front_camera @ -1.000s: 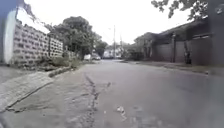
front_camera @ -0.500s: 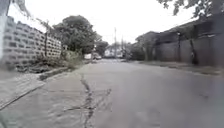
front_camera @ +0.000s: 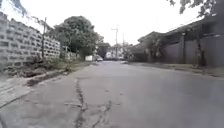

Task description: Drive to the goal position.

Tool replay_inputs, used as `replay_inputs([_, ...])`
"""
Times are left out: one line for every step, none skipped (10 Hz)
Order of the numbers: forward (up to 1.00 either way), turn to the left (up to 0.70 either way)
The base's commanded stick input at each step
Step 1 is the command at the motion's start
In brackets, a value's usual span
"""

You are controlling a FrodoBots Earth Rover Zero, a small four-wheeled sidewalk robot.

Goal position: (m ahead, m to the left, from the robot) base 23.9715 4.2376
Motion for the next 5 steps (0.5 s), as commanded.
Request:
replay_inputs([1.0,0.0])
replay_inputs([1.0,0.0])
replay_inputs([1.0,0.0])
replay_inputs([1.0,0.0])
replay_inputs([1.0,0.0])
